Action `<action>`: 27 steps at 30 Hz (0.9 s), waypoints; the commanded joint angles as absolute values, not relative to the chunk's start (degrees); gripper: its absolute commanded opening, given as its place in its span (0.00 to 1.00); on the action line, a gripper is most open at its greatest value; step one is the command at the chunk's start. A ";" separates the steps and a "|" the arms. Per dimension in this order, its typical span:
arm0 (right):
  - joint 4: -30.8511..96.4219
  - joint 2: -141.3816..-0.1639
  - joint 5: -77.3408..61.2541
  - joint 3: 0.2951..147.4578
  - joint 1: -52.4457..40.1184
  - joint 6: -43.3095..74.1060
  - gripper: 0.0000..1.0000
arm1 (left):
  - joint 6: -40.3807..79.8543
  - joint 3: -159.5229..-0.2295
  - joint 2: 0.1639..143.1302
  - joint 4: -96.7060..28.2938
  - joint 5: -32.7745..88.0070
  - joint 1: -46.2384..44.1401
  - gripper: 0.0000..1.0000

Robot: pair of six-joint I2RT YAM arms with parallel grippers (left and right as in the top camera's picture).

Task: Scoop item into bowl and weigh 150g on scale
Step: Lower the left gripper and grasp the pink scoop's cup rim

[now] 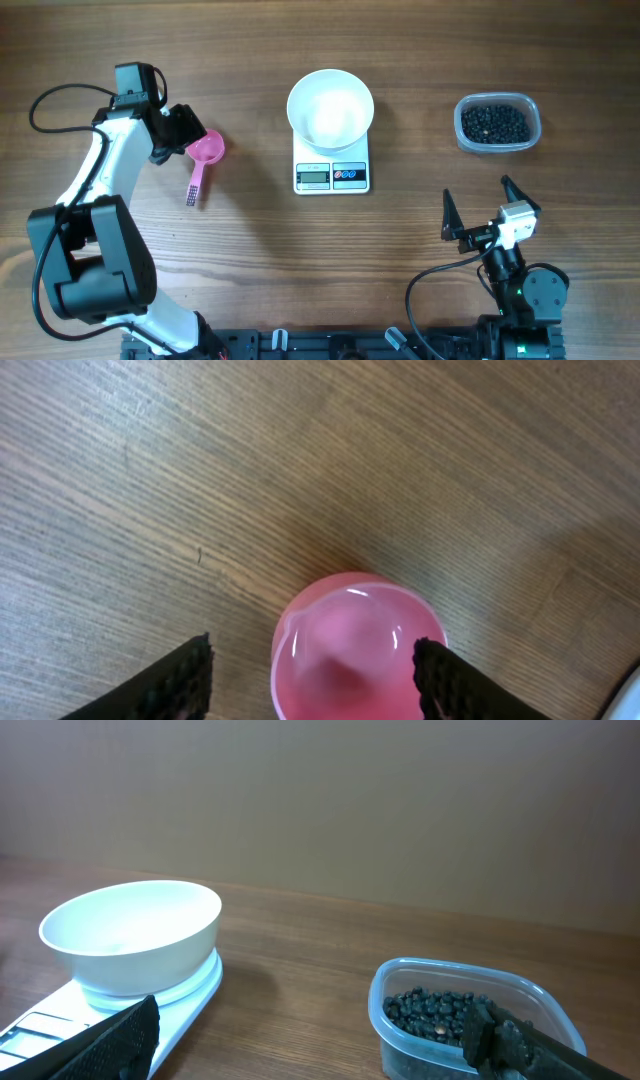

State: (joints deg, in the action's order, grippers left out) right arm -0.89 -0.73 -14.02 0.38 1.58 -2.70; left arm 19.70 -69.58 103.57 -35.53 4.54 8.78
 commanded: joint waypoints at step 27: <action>-1.15 -0.21 -13.50 0.30 1.37 -2.98 1.00 | 20.43 -60.31 105.84 -22.61 5.02 8.78 0.50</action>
